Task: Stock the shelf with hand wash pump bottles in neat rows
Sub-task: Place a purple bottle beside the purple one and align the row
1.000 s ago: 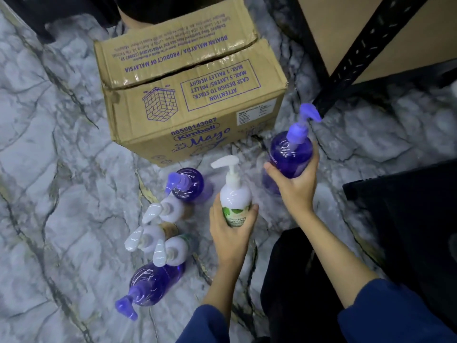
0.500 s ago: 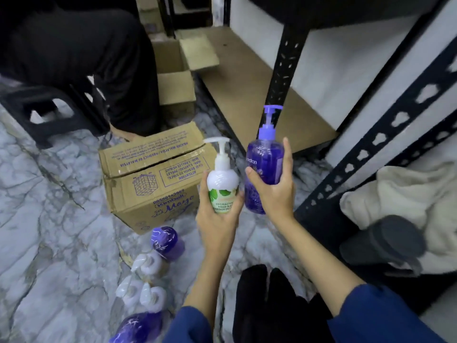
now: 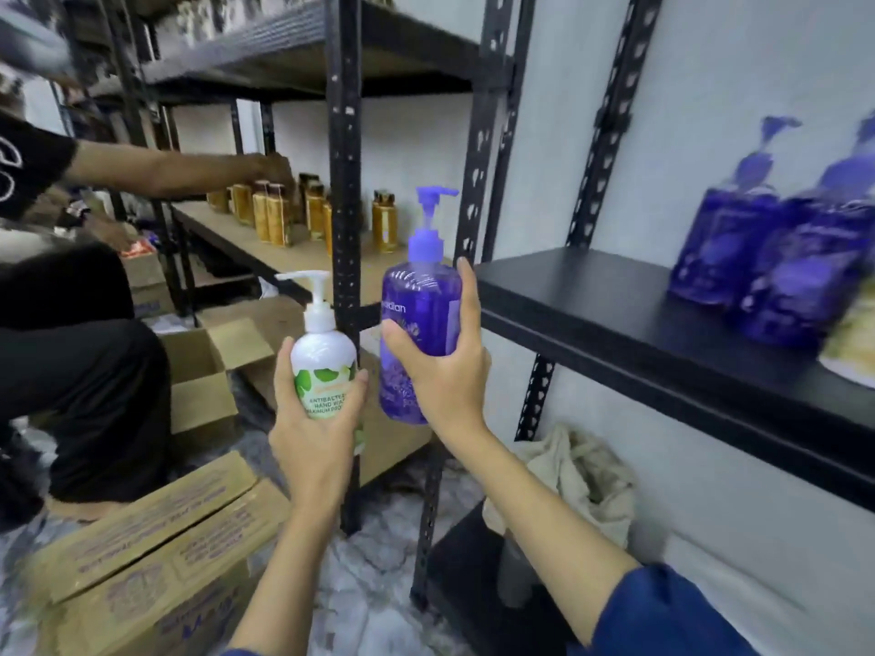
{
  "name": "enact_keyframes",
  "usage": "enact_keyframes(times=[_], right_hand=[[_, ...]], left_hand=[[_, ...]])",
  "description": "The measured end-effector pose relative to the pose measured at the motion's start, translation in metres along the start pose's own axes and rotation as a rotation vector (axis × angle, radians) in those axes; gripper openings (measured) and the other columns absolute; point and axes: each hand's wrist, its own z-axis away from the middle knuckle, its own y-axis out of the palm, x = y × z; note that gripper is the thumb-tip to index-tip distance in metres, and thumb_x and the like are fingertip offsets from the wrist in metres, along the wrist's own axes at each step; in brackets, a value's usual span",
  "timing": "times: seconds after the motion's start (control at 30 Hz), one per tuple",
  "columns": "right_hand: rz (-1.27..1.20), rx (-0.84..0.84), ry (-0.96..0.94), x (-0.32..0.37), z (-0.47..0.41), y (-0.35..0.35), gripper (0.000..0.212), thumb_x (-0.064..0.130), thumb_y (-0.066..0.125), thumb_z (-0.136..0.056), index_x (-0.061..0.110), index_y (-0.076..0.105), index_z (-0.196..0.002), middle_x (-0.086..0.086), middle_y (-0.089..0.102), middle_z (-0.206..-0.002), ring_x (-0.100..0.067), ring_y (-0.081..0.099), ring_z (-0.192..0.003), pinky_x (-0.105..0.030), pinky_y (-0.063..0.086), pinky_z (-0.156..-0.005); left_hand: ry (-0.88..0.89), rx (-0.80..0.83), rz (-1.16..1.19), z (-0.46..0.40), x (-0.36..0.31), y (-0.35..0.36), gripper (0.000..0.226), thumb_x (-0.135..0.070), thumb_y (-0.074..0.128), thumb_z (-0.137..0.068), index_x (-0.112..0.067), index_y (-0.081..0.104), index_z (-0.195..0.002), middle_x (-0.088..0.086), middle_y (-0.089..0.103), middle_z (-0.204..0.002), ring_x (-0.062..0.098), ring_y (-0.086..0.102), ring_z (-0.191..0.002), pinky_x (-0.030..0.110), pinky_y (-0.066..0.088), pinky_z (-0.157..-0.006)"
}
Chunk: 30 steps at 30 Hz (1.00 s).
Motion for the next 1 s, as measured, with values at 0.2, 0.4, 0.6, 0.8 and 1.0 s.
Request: enact_keyframes(times=[0.2,0.4,0.6,0.8,1.0], right_hand=[[0.078,-0.193,-0.072,0.057,-0.034,-0.073,0.092,0.055,0.072,-0.065,0.045,0.024,-0.143,0.013,0.056,-0.124,-0.011,0.06,-0.107,-0.036,0.05,-0.095],[0.174,-0.361,-0.13,0.077,-0.061,-0.149,0.089,0.042,0.076,-0.074,0.036,0.024,-0.146,0.008,0.053,-0.13,-0.014,0.059,-0.11,-0.04,0.052,-0.093],[0.308,-0.45,-0.122,0.057,-0.085,-0.195,0.087,0.045,0.075,-0.075,0.046,0.021,-0.143,0.017,0.04,-0.14,-0.019,0.051,-0.123,-0.048,0.046,-0.1],[0.334,-0.441,-0.026,0.031,-0.108,-0.209,0.085,0.037,0.075,-0.077,0.038,0.022,-0.143,0.018,0.034,-0.128,-0.01,0.039,-0.126,-0.033,0.036,-0.107],[0.415,-0.408,0.054,0.021,-0.122,-0.212,0.088,0.035,0.072,-0.081,0.035,0.013,-0.146,-0.002,0.033,-0.137,-0.018,0.035,-0.128,-0.024,0.028,-0.095]], left_hand=[[0.091,0.108,0.117,0.016,-0.081,0.045,0.074,-0.036,0.073,-0.079,-0.039,0.032,-0.142,-0.027,0.05,-0.087,-0.01,0.051,-0.077,0.014,0.036,-0.074],[0.164,0.259,0.244,0.035,-0.139,0.101,0.074,-0.037,0.072,-0.08,-0.039,0.031,-0.141,-0.029,0.049,-0.091,-0.006,0.054,-0.082,0.014,0.041,-0.077],[0.133,0.343,0.335,0.037,-0.174,0.162,0.073,-0.038,0.071,-0.08,-0.034,0.033,-0.142,-0.015,0.054,-0.094,-0.001,0.054,-0.083,0.004,0.037,-0.068],[0.151,0.466,0.322,0.027,-0.18,0.217,0.076,-0.043,0.069,-0.081,-0.037,0.027,-0.144,-0.01,0.054,-0.108,0.007,0.048,-0.097,0.025,0.035,-0.084],[0.101,0.502,0.33,0.021,-0.175,0.234,0.075,-0.041,0.067,-0.084,-0.035,0.025,-0.146,-0.012,0.049,-0.112,0.006,0.042,-0.099,0.024,0.031,-0.084]])
